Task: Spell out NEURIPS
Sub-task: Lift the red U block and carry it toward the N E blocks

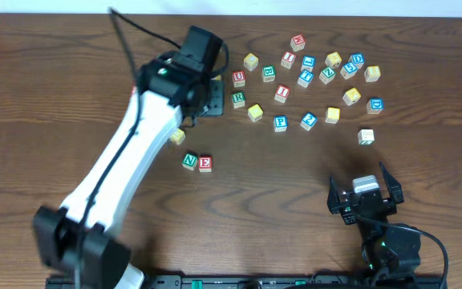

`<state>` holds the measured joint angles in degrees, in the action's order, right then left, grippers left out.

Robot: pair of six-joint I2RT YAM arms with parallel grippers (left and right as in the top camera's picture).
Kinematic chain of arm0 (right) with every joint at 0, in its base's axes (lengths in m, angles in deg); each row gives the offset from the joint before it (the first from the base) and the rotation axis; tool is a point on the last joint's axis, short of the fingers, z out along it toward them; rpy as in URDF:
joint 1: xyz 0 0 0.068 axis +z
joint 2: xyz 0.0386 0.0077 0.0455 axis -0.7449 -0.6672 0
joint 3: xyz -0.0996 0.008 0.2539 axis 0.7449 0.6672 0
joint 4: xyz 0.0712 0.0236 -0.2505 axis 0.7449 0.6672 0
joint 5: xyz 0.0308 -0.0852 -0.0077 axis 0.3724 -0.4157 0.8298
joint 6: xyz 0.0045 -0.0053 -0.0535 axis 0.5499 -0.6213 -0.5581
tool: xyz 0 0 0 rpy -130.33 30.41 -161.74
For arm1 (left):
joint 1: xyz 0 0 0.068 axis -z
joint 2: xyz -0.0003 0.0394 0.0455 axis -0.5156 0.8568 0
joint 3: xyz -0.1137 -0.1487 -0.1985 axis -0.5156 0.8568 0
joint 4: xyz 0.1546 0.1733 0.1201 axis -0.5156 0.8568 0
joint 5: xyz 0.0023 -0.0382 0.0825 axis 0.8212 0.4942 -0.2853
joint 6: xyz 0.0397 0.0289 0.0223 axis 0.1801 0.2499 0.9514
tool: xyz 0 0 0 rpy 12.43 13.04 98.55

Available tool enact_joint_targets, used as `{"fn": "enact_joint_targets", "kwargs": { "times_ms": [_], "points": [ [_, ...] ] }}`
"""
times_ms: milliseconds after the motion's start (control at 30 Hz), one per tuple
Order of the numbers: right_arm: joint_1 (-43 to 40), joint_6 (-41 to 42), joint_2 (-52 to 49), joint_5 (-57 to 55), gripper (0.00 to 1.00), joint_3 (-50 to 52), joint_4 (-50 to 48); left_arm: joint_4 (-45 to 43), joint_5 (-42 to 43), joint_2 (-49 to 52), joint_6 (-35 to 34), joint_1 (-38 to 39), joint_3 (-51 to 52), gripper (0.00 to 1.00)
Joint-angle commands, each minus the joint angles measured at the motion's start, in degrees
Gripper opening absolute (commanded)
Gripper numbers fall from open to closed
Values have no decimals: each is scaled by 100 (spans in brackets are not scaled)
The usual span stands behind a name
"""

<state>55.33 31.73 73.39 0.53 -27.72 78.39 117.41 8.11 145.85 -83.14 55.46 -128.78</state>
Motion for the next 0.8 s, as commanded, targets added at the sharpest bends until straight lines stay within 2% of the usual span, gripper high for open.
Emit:
{"fn": "enact_joint_targets", "kwargs": {
  "times_ms": [0, 233, 400, 500, 767],
  "points": [
    [-76, 74, 37, 11, 99, 11, 15, 284, -61, -247, -125, 68, 46, 11],
    [-76, 72, 37, 11, 99, 11, 15, 227, -332, -444, -463, 404, 901, 8],
    [-76, 72, 37, 11, 99, 11, 15, -651, -343, -444, -876, 848, 1836, 8],
    [-76, 72, 37, 11, 99, 11, 15, -1134, -673, -444, -1270, 1156, 2365, 8],
    [-76, 72, 37, 11, 99, 11, 15, -1974, -927, -442, -1676, 1853, 3239, 8]
  ]
}}
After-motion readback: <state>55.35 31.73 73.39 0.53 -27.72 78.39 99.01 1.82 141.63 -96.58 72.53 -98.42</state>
